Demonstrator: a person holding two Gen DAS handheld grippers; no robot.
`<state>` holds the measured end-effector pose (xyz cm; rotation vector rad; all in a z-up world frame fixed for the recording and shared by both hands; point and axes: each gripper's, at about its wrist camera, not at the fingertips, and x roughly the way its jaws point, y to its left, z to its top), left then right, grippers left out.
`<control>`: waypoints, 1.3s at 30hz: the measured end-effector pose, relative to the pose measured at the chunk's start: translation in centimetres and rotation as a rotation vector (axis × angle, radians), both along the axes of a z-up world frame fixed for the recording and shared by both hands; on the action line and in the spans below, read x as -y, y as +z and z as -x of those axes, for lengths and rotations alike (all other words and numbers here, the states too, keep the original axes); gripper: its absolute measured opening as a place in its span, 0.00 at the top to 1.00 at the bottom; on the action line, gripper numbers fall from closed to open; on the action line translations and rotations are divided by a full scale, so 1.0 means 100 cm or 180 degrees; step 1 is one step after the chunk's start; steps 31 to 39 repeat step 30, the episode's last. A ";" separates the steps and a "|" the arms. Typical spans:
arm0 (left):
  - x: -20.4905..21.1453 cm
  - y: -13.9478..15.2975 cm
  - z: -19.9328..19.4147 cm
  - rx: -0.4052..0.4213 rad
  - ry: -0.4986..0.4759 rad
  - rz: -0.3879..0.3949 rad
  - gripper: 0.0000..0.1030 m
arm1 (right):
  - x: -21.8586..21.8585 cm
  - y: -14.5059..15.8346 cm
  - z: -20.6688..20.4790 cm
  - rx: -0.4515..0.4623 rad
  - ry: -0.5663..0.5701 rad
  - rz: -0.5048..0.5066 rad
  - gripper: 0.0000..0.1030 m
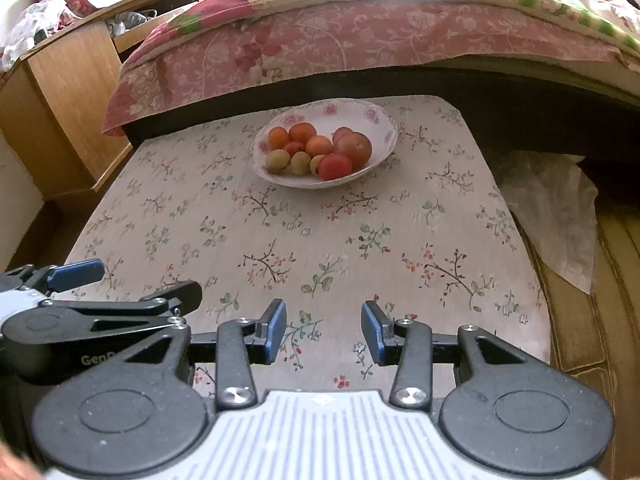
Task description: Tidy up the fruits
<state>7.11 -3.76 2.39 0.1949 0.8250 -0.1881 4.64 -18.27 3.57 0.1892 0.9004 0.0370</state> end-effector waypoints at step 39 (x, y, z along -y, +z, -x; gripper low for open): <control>-0.005 -0.003 0.008 0.0048 0.0015 -0.0070 0.00 | -0.005 -0.004 0.003 -0.0043 0.0052 0.0015 0.59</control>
